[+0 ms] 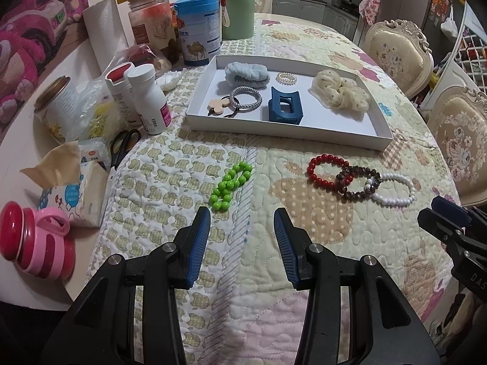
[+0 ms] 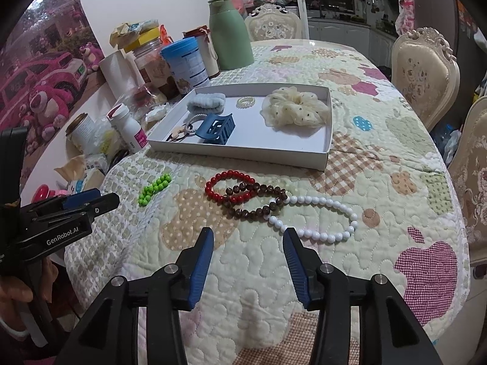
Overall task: Organize jewelry
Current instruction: 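Withdraw both tools from the tray back toward the remaining bracelets, then grasp the green beaded bracelet with the left tool while the right tool grasps the brown bead bracelet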
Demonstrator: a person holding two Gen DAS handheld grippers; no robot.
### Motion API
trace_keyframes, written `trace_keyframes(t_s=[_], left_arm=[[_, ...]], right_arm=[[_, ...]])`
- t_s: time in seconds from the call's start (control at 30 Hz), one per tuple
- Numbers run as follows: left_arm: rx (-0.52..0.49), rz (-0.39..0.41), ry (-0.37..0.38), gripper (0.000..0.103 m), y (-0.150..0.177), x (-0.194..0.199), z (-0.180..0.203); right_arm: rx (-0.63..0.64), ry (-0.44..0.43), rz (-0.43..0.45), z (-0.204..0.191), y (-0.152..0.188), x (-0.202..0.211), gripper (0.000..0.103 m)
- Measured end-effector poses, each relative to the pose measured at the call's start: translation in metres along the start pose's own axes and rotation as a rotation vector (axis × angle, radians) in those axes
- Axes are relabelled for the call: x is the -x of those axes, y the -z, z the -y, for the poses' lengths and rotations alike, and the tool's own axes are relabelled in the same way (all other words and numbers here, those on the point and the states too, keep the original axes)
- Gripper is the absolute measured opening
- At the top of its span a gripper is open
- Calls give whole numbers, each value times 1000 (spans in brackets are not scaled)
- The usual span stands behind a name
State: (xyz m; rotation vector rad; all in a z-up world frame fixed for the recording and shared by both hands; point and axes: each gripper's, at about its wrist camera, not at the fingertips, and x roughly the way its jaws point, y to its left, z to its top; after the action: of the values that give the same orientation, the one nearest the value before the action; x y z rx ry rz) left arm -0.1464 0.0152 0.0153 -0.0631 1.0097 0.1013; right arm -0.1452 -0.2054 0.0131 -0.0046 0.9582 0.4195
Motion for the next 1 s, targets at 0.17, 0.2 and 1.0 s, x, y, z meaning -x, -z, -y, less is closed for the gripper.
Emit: trace_keyframes(t_s=[0.17, 0.2, 1.0], left_arm=[[-1, 3, -2, 43, 3, 2, -1], [-1, 4, -4, 43, 4, 3, -1], [2, 2, -7, 43, 4, 2, -1]], right_arm=[[1, 2, 2, 1, 2, 2, 46], [1, 2, 2, 1, 3, 3, 46], [-1, -9, -20, 3, 1, -5, 50]])
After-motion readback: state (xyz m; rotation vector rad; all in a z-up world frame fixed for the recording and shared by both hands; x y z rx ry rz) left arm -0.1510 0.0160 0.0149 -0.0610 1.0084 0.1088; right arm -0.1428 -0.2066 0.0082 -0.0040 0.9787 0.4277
